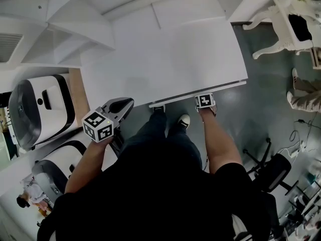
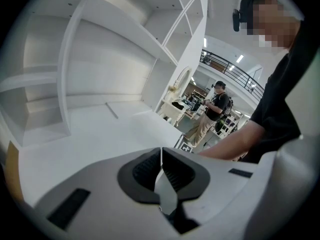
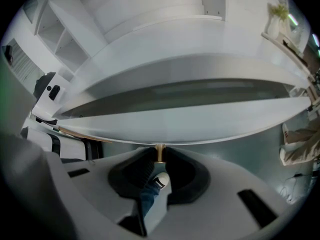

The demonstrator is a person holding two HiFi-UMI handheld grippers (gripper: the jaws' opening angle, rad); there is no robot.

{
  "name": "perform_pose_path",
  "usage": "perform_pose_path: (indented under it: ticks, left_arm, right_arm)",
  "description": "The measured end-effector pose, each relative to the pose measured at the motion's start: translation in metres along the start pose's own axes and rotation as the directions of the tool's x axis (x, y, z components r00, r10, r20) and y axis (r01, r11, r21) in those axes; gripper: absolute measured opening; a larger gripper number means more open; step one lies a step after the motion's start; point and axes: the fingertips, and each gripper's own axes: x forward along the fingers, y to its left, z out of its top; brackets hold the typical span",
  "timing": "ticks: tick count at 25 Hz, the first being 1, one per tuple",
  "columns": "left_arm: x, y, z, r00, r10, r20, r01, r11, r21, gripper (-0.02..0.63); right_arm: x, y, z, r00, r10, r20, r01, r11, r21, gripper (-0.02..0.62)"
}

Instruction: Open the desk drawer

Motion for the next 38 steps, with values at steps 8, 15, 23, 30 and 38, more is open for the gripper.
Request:
perform_pose_path:
  ticks: [8,15,23,30,38]
  left_arm:
    - [0.001,-0.014,-0.009,1.000,-0.019,0.000,0.019,1.000,0.003,0.018]
    - [0.004,-0.027,-0.017,0.999,-0.035,-0.004,0.035,0.999,0.013,0.018]
    - [0.008,-0.043,-0.024,0.999,-0.051,-0.011,0.051,0.998,0.022,0.018]
    - [0.013,-0.059,-0.027,0.997,-0.072,-0.018,0.073,0.997,0.040,0.018]
    - [0.021,-0.081,-0.035,0.994,-0.103,-0.034,0.105,0.993,0.056,0.018]
  right_arm:
    - [-0.004,-0.001,-0.029,0.999,-0.012,-0.033,0.011,1.000,-0.011,0.069]
    - [-0.014,-0.007,-0.065,0.995,-0.059,-0.078,0.058,0.998,-0.007,0.069]
    - [-0.015,0.003,-0.095,0.998,-0.017,-0.058,0.017,1.000,0.000,0.069]
    - [-0.023,0.004,-0.129,0.997,-0.021,-0.077,0.021,1.000,0.003,0.069]
    - [-0.030,0.008,-0.164,0.994,-0.008,-0.109,0.012,0.999,0.032,0.069]
